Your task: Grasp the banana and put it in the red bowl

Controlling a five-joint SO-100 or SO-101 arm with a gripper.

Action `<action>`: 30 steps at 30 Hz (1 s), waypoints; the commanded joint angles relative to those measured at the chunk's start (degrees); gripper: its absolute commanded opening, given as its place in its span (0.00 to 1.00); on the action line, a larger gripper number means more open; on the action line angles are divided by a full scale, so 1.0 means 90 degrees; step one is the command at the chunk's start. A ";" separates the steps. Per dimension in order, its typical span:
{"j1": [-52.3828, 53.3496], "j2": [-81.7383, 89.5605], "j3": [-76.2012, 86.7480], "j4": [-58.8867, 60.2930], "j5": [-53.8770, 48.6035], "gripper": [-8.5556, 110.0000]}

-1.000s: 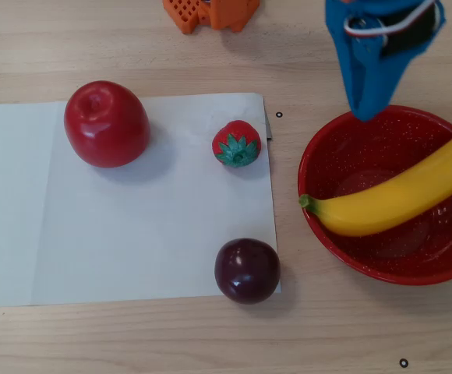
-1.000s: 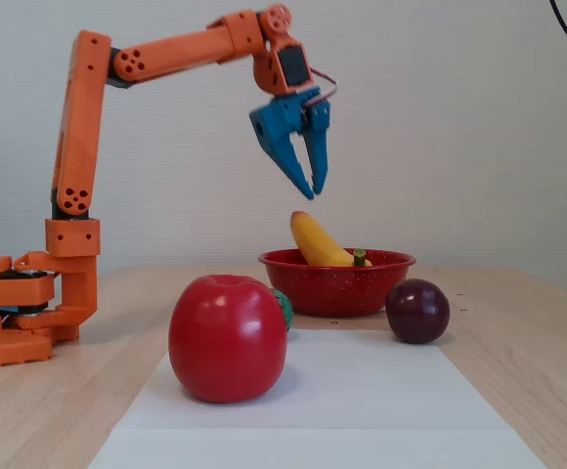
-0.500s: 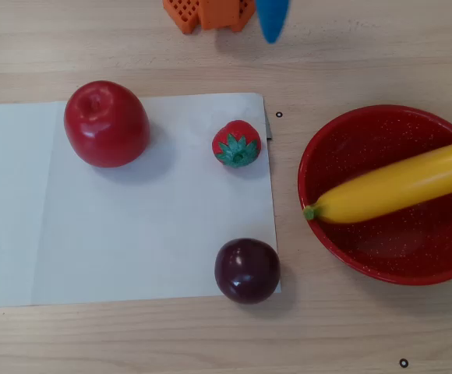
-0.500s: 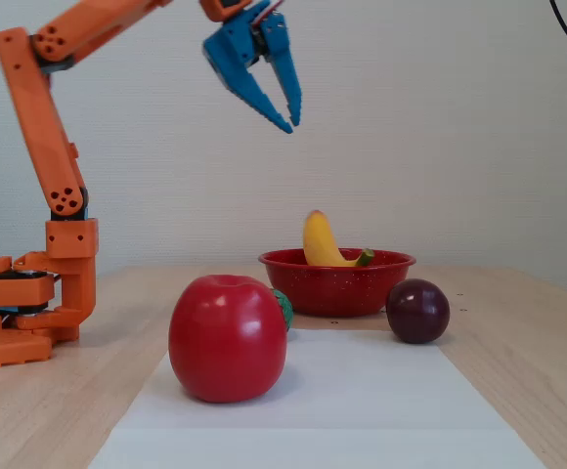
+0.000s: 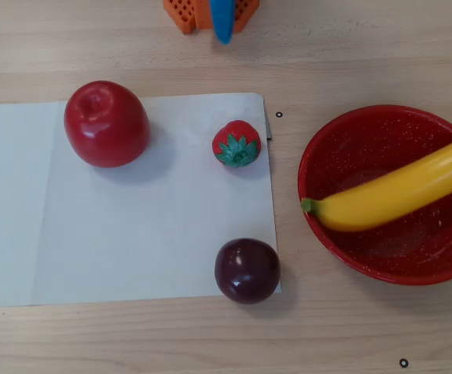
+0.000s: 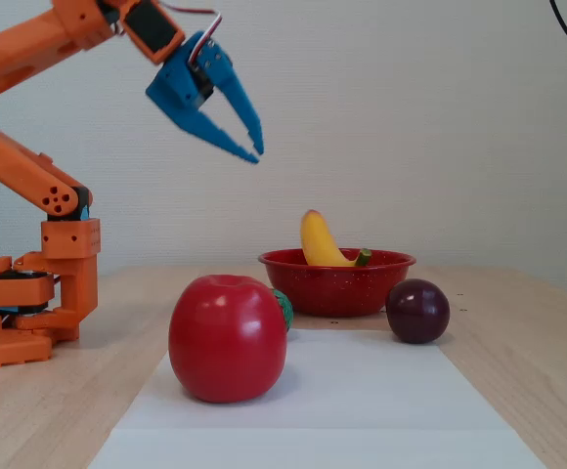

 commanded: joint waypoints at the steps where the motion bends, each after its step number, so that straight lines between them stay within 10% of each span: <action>1: -0.0313 0.0742 0.0518 -0.0850 -0.0146 0.07; 17: -0.0352 0.3945 0.5957 -0.4248 0.0107 0.07; 30: -0.0029 0.4541 0.7217 -0.3330 -0.0146 0.07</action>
